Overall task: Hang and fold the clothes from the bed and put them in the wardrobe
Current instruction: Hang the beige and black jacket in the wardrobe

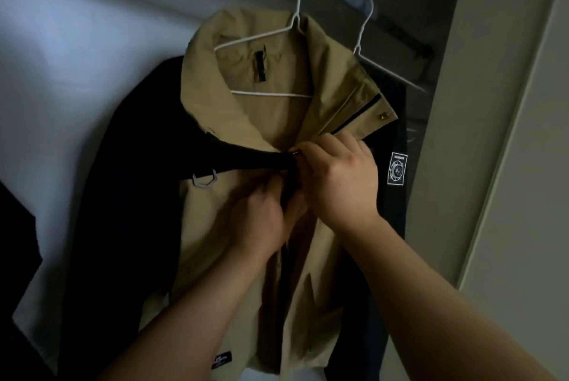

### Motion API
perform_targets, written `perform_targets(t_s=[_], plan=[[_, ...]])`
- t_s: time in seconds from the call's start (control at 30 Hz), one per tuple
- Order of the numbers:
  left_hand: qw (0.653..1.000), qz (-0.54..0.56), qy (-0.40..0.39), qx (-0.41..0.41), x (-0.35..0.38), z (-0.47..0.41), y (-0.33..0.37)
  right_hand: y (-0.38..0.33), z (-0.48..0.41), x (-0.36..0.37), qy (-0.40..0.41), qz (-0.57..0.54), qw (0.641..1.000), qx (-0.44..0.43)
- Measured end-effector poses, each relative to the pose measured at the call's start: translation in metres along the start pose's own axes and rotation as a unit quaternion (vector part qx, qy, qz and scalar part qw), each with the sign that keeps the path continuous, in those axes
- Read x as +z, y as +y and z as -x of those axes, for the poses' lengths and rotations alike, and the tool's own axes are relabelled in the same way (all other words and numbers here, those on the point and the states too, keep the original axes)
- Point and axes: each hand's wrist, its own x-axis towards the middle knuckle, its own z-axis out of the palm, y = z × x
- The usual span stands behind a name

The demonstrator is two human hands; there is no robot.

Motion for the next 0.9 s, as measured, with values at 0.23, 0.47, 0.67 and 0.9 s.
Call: perform_targets(t_s=[0.23,0.47,0.67,0.9], plan=[[0.994,-0.073,0.011,0.082,0.000,-0.009,-0.004,0.016,-0.049,-0.021,0.109,-0.001,0.994,0.032],[0.988,-0.116,-0.091,0.041,-0.024,-0.031,0.008,0.022,-0.082,-0.022,0.039,-0.098,0.994,0.031],[0.951,-0.006,0.243,0.192,-0.099,-0.097,0.004,0.051,-0.057,-0.005,-0.008,-0.284,0.953,0.106],[0.977,-0.074,0.197,-0.030,-0.139,-0.163,-0.062,0.090,-0.088,0.013,-0.027,-0.075,0.973,0.217]])
